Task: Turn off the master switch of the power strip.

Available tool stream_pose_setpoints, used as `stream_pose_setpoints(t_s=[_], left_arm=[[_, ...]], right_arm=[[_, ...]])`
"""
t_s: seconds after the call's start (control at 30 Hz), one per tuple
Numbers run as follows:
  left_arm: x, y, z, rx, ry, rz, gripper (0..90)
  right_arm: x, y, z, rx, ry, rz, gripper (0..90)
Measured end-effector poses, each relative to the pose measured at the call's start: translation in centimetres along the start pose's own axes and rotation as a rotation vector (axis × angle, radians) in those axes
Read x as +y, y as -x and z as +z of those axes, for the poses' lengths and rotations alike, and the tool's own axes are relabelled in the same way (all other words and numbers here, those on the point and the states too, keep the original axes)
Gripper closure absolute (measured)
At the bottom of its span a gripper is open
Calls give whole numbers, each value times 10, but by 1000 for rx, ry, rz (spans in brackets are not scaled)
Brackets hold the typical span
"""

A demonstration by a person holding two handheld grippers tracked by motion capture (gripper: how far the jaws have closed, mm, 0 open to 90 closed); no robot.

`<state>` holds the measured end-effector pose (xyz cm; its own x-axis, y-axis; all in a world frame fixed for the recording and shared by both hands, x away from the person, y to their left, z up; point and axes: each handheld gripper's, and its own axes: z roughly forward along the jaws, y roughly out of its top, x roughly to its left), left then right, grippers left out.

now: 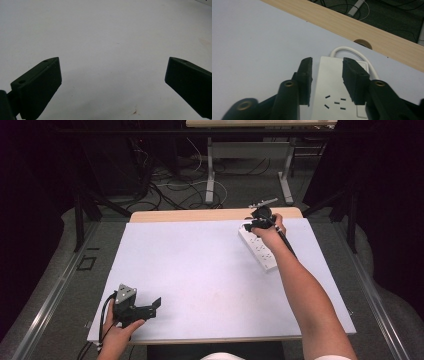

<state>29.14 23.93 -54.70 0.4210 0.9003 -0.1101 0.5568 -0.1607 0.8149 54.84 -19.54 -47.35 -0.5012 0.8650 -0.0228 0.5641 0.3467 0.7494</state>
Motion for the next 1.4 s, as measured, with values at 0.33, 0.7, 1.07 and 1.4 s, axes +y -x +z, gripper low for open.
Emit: stream_pose_setpoints(t_s=[0.33, 0.7, 1.07, 1.4], left_arm=[[6, 6, 10, -51, -11, 26, 8], [10, 9, 16, -64, -14, 42, 8], [9, 8, 16, -64, -8, 30, 8], [9, 6, 14, -56, -6, 14, 8]], right_arm=[[1, -13, -19, 30, 14, -13, 336], [-13, -17, -49, 70, -13, -3, 0], [-32, -30, -88, 104, 47, -49, 0], [-52, -39, -116, 106, 70, -112, 0]])
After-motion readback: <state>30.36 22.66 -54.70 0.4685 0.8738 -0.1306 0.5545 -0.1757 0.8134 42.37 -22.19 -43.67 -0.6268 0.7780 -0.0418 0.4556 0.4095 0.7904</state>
